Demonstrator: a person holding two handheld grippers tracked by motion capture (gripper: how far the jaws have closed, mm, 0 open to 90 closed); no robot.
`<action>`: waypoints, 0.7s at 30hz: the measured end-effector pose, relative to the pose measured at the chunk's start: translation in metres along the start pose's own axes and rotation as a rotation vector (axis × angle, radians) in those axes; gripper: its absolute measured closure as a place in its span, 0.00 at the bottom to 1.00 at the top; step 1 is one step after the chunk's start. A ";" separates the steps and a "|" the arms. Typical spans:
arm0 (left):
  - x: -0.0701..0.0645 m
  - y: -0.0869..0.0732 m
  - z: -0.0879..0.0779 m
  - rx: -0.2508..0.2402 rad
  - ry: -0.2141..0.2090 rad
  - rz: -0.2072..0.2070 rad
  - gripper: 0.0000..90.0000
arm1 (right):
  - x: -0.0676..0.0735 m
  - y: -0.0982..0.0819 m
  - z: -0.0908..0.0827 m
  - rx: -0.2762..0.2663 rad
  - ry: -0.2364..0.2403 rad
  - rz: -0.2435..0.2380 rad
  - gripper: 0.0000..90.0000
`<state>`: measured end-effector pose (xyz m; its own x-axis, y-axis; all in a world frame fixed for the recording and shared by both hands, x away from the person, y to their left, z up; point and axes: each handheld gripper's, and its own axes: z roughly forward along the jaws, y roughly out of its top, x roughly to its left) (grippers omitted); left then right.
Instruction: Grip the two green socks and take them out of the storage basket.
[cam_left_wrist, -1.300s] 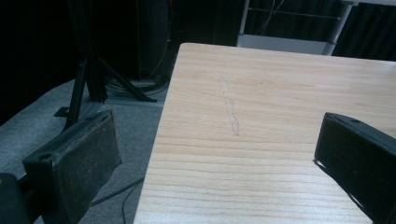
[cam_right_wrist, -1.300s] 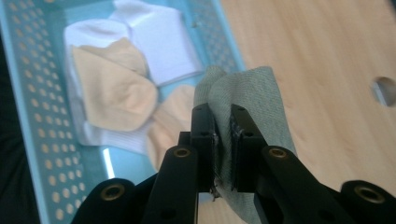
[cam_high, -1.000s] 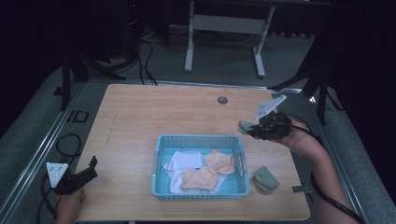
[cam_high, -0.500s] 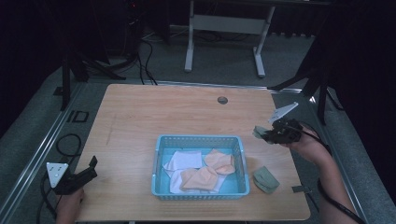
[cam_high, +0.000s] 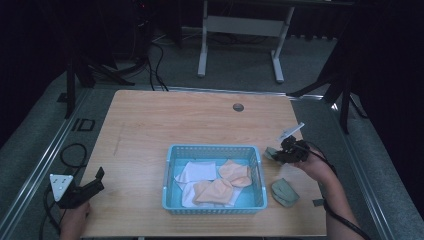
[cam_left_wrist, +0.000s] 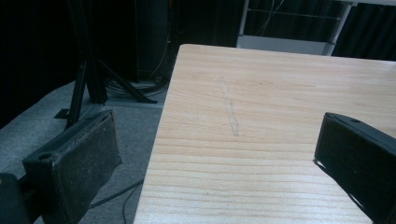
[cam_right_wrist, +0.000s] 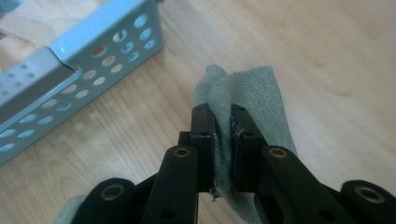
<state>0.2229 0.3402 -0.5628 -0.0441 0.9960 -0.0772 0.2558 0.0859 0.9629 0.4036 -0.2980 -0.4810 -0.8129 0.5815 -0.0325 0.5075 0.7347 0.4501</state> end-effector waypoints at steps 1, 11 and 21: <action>0.000 0.000 0.000 0.000 0.001 0.000 0.01 | 0.001 -0.002 0.009 0.016 0.008 0.003 0.91; 0.000 0.000 0.000 0.000 -0.001 0.003 0.01 | 0.008 -0.015 0.032 0.040 0.056 0.027 0.90; 0.000 0.000 0.000 0.000 0.000 0.003 0.01 | 0.012 -0.018 0.032 0.042 0.074 0.022 0.79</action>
<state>0.2228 0.3400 -0.5627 -0.0429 0.9963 -0.0744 0.2560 0.0830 0.9631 0.3939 -0.2932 -0.5182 -0.8192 0.5719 0.0434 0.5361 0.7367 0.4120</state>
